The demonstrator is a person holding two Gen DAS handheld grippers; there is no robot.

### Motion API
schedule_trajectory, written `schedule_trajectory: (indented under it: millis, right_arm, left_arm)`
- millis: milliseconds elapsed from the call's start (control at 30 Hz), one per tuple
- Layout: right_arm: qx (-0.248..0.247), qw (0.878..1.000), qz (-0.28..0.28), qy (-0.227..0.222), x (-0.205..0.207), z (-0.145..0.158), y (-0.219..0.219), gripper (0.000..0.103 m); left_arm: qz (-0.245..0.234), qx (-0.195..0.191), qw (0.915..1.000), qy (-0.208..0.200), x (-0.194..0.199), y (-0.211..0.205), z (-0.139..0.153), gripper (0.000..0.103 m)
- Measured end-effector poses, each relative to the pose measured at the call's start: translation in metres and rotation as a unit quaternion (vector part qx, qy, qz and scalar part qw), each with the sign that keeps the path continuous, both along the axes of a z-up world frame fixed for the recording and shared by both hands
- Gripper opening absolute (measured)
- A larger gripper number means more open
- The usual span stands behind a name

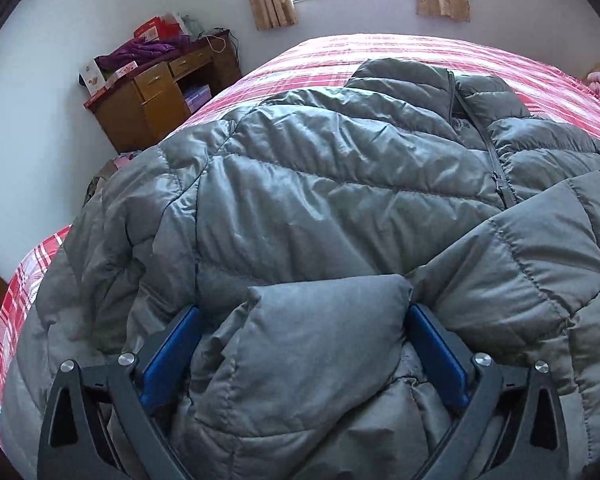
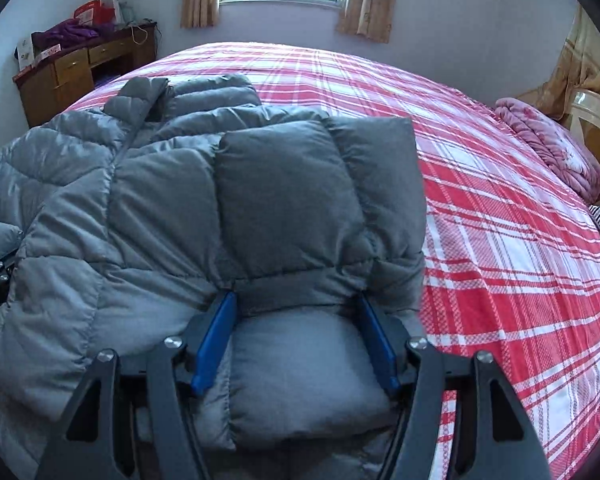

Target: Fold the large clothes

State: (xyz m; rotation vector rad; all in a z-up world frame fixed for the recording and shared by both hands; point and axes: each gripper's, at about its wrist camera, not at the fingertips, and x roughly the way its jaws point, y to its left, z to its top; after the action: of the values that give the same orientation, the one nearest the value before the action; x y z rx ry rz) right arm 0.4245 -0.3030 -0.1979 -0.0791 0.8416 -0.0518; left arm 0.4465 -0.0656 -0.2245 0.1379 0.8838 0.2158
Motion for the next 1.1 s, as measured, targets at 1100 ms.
schedule_trajectory:
  millis: [1100]
  right_arm:
    - [0.007, 0.999, 0.033, 0.002, 0.0, 0.005, 0.039, 0.076]
  left_arm:
    - [0.002, 0.015, 0.9999, -0.007, 0.001, -0.006, -0.003, 0.102]
